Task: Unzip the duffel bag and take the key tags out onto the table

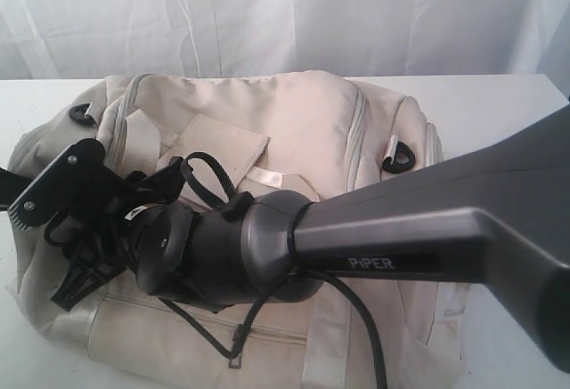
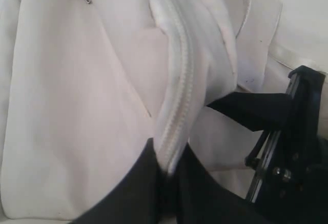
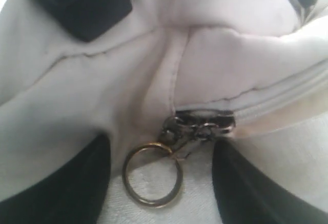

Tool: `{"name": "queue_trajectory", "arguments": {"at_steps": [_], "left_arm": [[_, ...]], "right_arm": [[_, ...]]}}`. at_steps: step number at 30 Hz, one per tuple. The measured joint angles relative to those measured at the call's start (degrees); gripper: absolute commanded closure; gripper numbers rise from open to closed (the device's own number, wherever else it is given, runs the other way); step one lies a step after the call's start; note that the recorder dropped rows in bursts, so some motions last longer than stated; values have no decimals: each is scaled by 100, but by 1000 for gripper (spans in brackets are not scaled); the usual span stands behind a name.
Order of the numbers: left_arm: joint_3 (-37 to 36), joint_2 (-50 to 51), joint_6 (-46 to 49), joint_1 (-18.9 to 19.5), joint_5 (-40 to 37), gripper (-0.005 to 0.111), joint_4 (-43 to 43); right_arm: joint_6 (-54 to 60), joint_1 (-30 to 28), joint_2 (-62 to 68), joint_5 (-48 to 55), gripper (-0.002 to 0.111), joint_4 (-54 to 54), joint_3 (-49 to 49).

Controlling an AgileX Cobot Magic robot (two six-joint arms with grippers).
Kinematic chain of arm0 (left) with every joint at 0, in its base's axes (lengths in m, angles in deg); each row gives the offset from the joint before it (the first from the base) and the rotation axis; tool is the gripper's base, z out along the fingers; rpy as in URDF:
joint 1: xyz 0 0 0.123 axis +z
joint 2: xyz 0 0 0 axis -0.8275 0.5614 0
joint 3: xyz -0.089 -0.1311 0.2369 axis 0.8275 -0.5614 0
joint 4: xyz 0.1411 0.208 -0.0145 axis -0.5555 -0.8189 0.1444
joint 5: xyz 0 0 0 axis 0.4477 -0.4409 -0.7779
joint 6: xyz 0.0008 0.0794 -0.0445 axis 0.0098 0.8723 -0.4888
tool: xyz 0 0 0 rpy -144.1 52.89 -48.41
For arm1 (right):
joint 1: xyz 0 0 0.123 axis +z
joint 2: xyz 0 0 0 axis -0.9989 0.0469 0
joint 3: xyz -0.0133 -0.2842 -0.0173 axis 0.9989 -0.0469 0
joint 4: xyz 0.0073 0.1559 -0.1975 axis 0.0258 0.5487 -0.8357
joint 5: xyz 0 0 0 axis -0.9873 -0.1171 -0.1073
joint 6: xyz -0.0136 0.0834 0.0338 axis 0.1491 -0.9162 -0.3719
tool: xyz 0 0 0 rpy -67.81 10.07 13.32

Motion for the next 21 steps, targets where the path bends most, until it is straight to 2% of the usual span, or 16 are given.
{"name": "queue_trajectory", "arguments": {"at_steps": [3,7,17,21], "left_arm": [[0,0,0,0,-4,107,0],[0,0,0,0,-13,107,0],[0,11,0,0,-13,107,-26],[0,11,0,0,-13,107,-26]], "right_arm": [[0,0,0,33,53,0,0],[0,0,0,131,59,0,0],[0,0,114,183,60,0,0],[0,0,114,171,74,0,0]]}}
